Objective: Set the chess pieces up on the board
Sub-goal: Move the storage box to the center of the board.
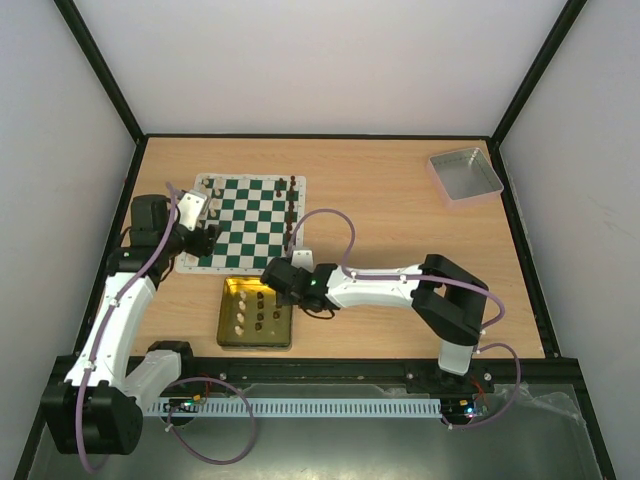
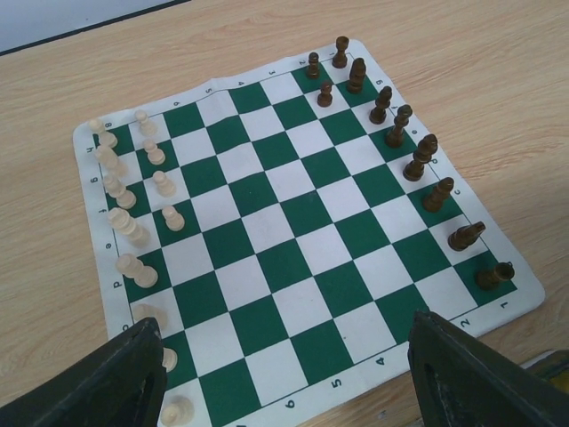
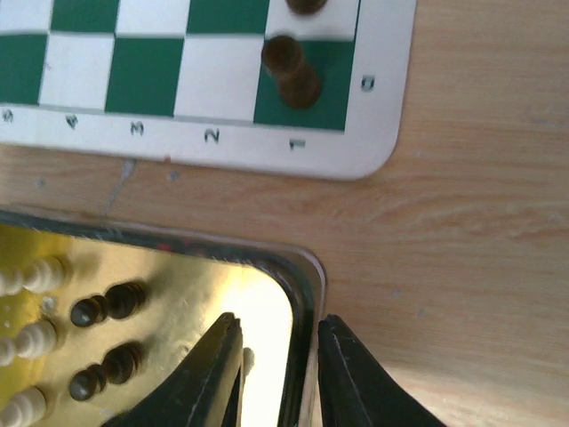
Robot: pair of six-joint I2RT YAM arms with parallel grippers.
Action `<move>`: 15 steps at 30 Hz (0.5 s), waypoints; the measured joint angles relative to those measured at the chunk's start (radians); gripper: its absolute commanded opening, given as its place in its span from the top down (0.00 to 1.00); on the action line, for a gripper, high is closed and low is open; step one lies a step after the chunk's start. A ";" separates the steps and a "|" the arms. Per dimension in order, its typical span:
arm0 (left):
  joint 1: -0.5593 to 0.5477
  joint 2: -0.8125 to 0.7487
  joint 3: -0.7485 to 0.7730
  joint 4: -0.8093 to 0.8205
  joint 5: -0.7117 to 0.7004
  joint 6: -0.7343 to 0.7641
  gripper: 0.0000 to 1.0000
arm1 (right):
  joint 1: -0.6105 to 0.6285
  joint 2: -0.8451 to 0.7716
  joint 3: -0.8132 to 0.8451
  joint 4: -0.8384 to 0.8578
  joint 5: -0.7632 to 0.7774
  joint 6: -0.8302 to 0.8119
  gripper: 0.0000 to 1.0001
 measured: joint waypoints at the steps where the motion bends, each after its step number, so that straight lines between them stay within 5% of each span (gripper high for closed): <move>1: 0.000 0.001 0.000 0.000 0.002 0.000 0.25 | 0.001 0.006 0.001 -0.001 -0.005 0.003 0.80; 15: 0.000 0.015 0.000 -0.024 0.027 0.002 0.23 | 0.011 0.003 -0.001 -0.077 -0.102 0.042 0.98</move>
